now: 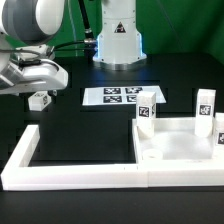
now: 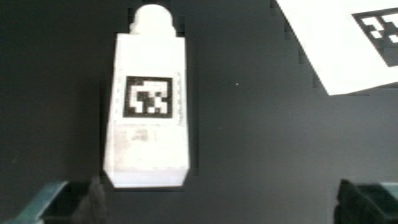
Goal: Assemble square table
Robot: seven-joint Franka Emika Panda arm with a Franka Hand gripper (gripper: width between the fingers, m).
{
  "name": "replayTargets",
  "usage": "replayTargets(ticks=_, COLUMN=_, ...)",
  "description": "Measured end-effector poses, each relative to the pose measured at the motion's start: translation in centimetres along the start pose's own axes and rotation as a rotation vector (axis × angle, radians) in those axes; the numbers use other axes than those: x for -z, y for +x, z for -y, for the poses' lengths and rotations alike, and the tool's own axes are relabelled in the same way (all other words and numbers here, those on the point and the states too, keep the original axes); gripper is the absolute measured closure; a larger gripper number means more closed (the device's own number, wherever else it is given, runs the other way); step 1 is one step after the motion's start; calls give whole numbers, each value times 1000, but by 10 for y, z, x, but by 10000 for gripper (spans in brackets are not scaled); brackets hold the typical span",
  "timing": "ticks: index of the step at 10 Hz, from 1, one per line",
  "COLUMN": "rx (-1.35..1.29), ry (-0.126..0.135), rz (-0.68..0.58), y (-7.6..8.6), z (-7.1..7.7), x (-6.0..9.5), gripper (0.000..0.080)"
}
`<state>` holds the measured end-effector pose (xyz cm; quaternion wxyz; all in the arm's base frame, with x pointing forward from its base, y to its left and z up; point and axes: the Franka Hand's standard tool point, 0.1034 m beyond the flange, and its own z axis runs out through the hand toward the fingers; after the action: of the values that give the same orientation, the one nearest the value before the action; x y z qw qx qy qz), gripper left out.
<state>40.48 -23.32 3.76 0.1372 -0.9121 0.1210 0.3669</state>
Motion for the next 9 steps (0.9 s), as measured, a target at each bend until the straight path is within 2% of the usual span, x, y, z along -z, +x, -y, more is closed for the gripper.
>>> replayTargets(ticks=1, rx=-20, ry=10, rz=23, y=-1, z=-13, x=-14, gripper=151)
replayTargets(ticks=2, rx=-31, ry=11, rz=32, y=-1, z=-20, x=-24, gripper=151)
replayTargets(ticks=3, rx=-47, ry=18, rz=57, y=-5, z=-20, x=-39, gripper=151)
replayTargets(ticks=6, rx=-53, ry=21, rz=62, y=-6, z=-20, x=-42, gripper=181)
replayTargets(ticks=7, rx=-53, ry=21, rz=62, y=-6, z=-20, x=-42, gripper=365)
replayTargets(ticks=8, rx=-53, ry=21, rz=62, y=-6, z=-20, x=-42, gripper=365)
replayTargets(ticks=9, rx=-53, ry=21, rz=62, y=-6, z=-20, x=-42, gripper=511)
